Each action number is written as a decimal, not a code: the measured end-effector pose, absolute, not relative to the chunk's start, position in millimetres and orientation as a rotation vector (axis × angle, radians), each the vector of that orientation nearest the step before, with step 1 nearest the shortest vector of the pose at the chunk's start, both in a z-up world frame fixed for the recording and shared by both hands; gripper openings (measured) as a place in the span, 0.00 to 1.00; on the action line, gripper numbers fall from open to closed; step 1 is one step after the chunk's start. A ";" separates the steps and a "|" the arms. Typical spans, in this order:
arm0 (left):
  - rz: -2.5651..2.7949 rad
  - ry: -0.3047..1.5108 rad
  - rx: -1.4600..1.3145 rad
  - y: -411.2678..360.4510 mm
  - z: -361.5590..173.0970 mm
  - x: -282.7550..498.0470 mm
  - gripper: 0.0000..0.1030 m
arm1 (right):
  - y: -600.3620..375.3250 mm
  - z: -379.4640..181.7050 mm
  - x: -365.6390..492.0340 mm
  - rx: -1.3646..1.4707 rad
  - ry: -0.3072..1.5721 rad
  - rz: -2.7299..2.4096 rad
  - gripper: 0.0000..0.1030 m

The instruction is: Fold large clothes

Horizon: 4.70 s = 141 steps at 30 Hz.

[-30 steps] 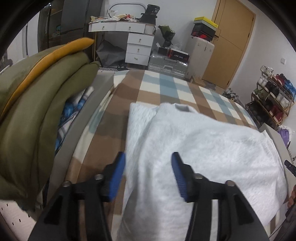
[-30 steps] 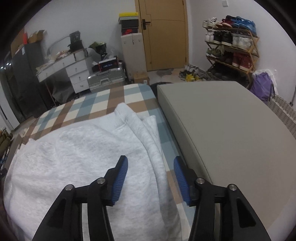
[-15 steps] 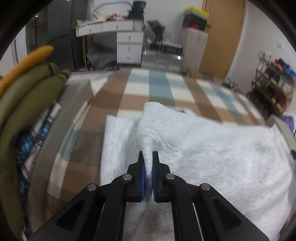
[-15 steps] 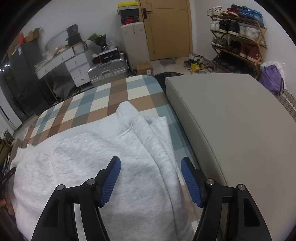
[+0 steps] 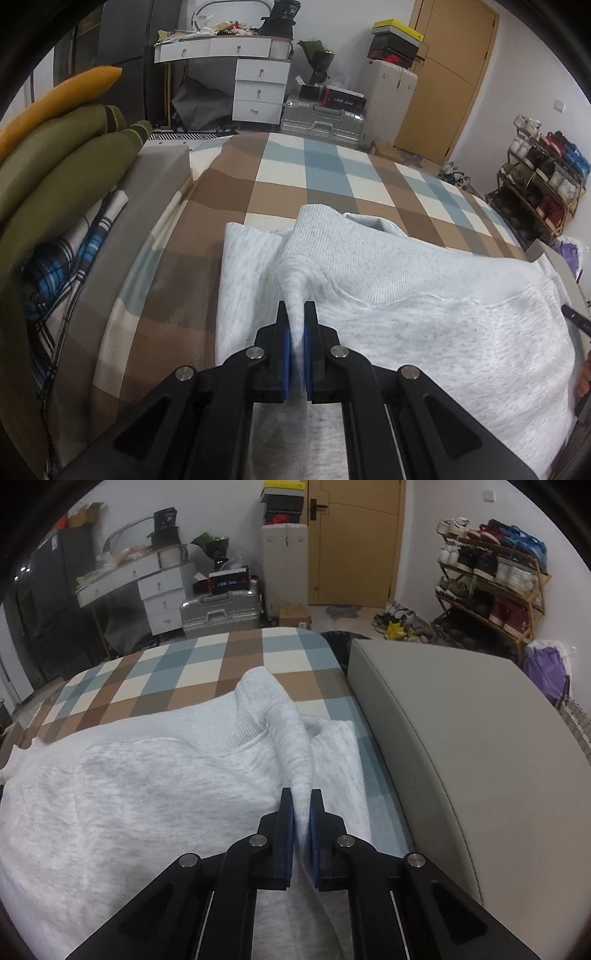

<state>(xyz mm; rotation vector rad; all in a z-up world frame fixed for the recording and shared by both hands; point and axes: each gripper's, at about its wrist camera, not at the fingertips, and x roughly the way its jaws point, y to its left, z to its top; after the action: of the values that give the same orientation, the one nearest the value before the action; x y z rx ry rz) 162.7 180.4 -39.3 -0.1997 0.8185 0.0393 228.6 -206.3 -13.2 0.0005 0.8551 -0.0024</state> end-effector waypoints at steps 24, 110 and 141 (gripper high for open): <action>0.057 0.843 -0.197 187.1 -50.5 171.6 0.02 | -220.6 -7.1 227.0 0.004 0.795 -0.036 0.06; 0.028 0.864 -0.564 180.8 -71.8 -13.7 0.72 | -133.4 15.3 75.9 0.011 0.631 0.211 0.89; -0.013 0.623 -0.717 181.9 -56.5 28.2 0.02 | 84.3 -39.5 26.3 -0.552 0.692 0.604 0.94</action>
<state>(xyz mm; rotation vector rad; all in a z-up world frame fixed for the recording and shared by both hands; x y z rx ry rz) 28.2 181.9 -56.5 -0.7173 0.6234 -0.0126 26.3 84.3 -39.5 -0.5525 0.6925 0.6044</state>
